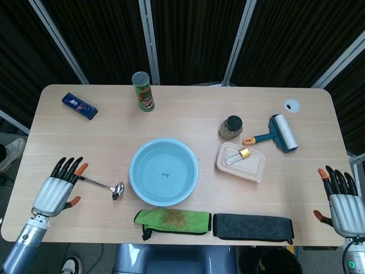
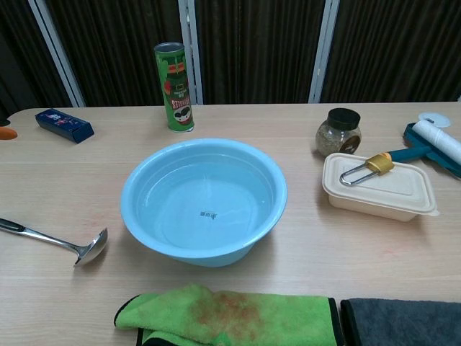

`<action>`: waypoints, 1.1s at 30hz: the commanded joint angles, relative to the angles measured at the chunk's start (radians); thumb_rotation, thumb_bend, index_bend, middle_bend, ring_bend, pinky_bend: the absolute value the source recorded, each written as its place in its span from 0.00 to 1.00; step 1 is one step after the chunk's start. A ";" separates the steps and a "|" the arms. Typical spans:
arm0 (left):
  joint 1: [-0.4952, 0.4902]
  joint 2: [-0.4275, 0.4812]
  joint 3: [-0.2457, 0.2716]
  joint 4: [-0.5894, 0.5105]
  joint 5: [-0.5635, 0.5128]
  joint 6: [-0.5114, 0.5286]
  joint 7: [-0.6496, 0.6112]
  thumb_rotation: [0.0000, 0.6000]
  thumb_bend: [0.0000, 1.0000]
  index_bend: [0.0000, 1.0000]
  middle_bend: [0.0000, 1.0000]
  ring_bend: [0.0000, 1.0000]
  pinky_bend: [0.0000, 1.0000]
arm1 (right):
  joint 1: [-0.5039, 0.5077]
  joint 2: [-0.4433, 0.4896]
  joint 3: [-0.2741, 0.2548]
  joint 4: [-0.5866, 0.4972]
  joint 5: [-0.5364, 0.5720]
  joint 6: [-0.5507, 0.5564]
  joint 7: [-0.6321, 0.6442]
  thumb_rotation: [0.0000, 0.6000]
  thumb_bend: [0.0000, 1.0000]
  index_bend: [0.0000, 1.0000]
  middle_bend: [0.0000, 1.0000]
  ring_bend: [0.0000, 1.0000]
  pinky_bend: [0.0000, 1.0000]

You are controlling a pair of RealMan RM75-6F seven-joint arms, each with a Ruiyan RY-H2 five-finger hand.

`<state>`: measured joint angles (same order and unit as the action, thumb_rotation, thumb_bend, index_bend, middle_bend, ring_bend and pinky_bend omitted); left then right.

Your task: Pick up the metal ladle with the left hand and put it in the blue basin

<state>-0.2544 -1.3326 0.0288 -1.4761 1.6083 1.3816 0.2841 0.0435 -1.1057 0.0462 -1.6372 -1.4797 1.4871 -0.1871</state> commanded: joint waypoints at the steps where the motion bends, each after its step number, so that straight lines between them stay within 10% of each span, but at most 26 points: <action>1: 0.000 0.000 0.000 0.001 0.000 -0.001 0.001 1.00 0.16 0.09 0.00 0.00 0.00 | 0.000 0.000 0.000 0.000 0.000 0.001 0.000 1.00 0.00 0.00 0.00 0.00 0.00; 13: -0.026 0.020 0.012 0.002 -0.012 -0.075 -0.035 1.00 0.22 0.34 0.00 0.00 0.00 | -0.004 0.000 0.002 -0.001 -0.001 0.007 0.007 1.00 0.00 0.00 0.00 0.00 0.00; 33: -0.067 -0.146 0.007 0.340 -0.066 -0.187 -0.052 1.00 0.31 0.41 0.00 0.00 0.00 | 0.007 -0.005 0.011 0.006 0.029 -0.021 -0.005 1.00 0.00 0.00 0.00 0.00 0.00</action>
<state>-0.3182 -1.4582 0.0378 -1.1586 1.5412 1.1938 0.2341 0.0509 -1.1105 0.0566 -1.6313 -1.4513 1.4655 -0.1923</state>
